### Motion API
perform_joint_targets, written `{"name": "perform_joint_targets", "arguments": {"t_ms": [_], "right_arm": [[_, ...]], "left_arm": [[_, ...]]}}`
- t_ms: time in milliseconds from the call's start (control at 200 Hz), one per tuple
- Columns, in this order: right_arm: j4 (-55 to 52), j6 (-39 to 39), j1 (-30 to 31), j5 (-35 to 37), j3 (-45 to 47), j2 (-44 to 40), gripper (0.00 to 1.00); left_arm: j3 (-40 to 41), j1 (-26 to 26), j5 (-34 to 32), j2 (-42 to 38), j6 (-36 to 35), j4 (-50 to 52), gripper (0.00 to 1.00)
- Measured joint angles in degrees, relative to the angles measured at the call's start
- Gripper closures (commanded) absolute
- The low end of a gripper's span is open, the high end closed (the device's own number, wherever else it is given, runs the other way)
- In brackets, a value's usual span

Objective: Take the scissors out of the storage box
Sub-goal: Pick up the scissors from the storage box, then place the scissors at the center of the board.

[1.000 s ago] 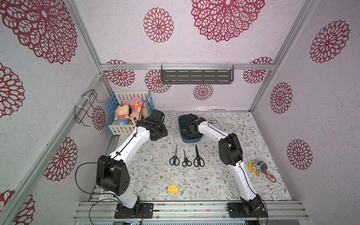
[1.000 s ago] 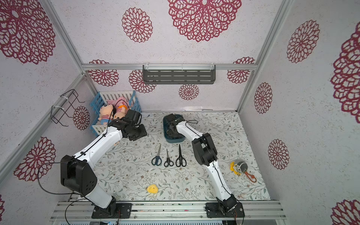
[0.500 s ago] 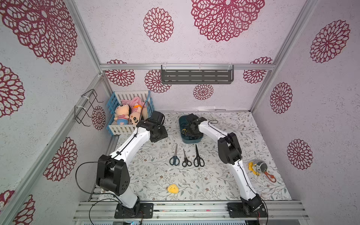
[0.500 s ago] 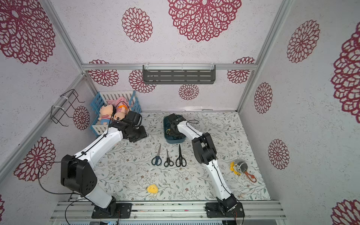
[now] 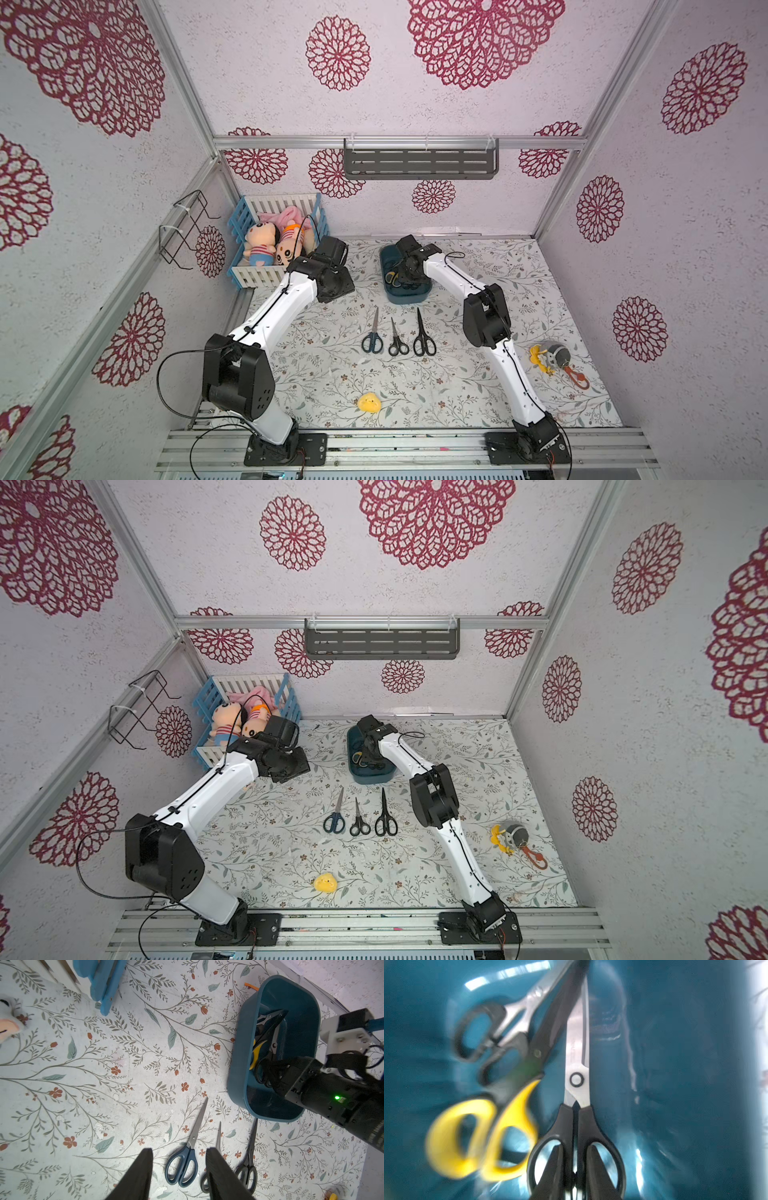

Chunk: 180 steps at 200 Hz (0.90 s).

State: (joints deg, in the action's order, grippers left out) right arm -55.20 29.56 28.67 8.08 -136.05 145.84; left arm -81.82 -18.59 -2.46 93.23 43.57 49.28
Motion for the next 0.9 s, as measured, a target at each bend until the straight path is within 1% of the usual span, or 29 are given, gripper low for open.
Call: {"name": "perform_joint_targets", "arguments": {"t_ms": [235, 290, 355, 485, 695, 770, 840, 901], "right_arm": [[-1.51, -0.02, 0.07, 0.20, -0.35, -4.15, 0.98], [-1.49, -0.02, 0.24, 0.66, 1.33, -6.03, 0.98], [-1.05, -0.04, 0.50, 1.25, 5.46, -9.42, 0.97], [1.31, -0.02, 0.79, 1.57, 18.93, -20.31, 0.97], [7.69, 0.70, 0.96, 2.71, 47.43, -43.87, 0.96], [10.62, 1.38, 0.98, 2.36, 57.18, -51.06, 0.95], [12.72, 2.03, 1.05, 1.44, 65.33, -55.87, 0.95], [13.92, 2.84, 1.51, 1.07, 70.51, -57.64, 0.95]], "left_arm": [[-2.58, 0.00, 0.09, 0.00, 0.02, 0.31, 0.57], [-2.93, 0.00, 0.26, 0.00, 0.04, 0.33, 0.57], [-3.43, 0.00, 0.39, 0.04, 0.17, 0.35, 0.57], [-3.93, 0.00, 0.50, 0.07, 0.22, 0.28, 0.57], [-4.70, -0.17, 0.50, 0.15, 0.22, 0.31, 0.57], [-5.07, -0.35, 0.39, 0.26, 0.20, 0.37, 0.57], [-5.60, -0.42, 0.37, 0.48, 0.15, 0.42, 0.57], [-6.21, -0.57, 0.37, 0.79, 0.13, 0.68, 0.57]]}}
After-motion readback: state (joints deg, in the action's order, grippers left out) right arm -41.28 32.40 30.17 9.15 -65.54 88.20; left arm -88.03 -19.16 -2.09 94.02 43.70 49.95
